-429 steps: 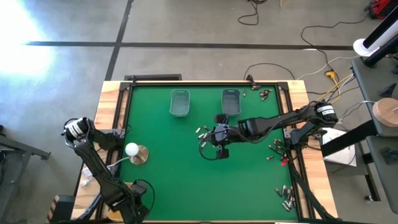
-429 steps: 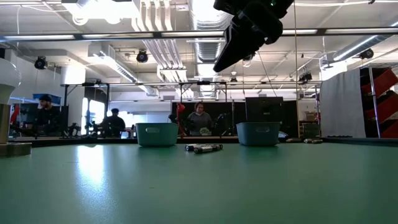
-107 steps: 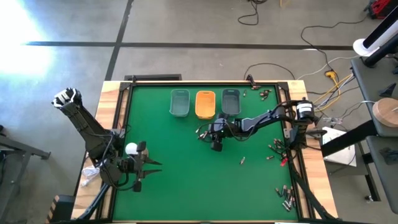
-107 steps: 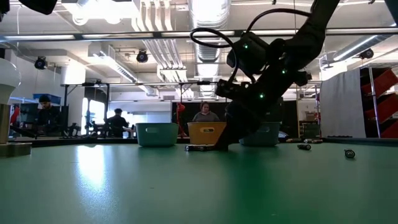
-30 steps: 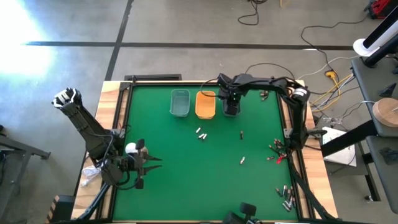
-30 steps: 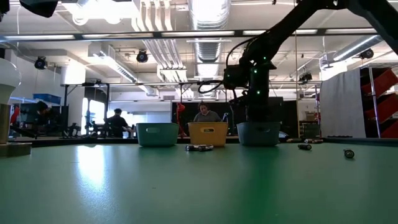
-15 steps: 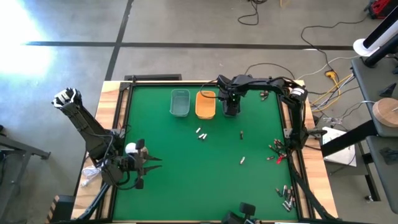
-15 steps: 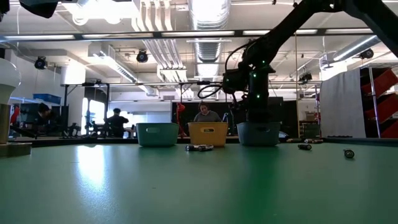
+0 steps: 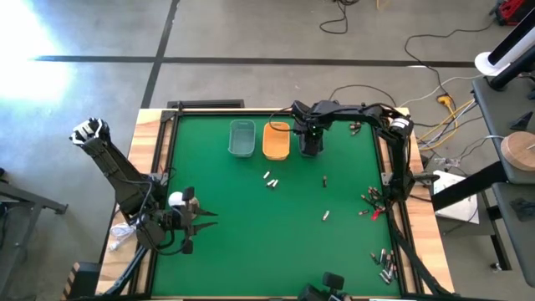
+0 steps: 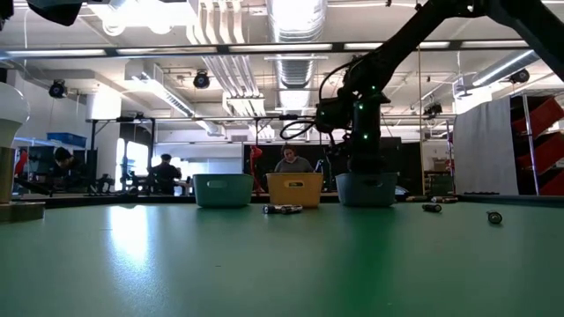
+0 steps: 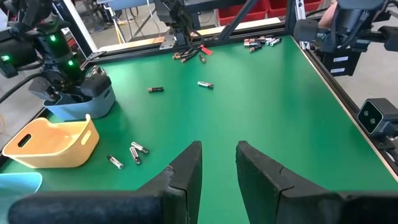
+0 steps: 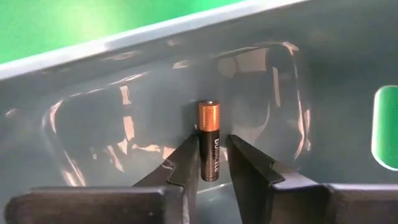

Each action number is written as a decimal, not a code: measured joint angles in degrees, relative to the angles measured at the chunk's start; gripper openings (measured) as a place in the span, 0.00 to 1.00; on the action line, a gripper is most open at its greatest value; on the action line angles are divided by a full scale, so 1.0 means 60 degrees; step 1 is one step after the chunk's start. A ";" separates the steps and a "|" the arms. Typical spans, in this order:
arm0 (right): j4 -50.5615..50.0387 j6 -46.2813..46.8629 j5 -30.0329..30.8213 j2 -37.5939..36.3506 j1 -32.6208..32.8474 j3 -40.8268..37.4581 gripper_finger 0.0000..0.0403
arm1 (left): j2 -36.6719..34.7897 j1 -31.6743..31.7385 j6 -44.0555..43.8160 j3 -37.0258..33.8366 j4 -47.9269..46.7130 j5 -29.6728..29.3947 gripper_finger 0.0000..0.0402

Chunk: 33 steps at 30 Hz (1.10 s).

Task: Sort batteries
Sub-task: Put the small brown battery into the gray bin

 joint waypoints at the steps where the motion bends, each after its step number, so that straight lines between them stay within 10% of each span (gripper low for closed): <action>1: 0.0000 0.0035 0.0057 0.0000 0.0000 0.0011 0.23 | 0.0000 0.0000 0.0003 0.0000 0.0000 0.0000 0.20; 20: -0.3739 0.3386 0.0254 -0.2297 0.1011 0.1289 0.37 | 0.0000 0.0000 -0.0004 0.0000 -0.0022 0.0000 0.20; 33: -0.1762 1.0686 0.0241 -0.5284 0.4222 -0.3604 0.28 | 0.0000 0.0000 0.0000 0.0000 -0.0011 -0.0007 0.20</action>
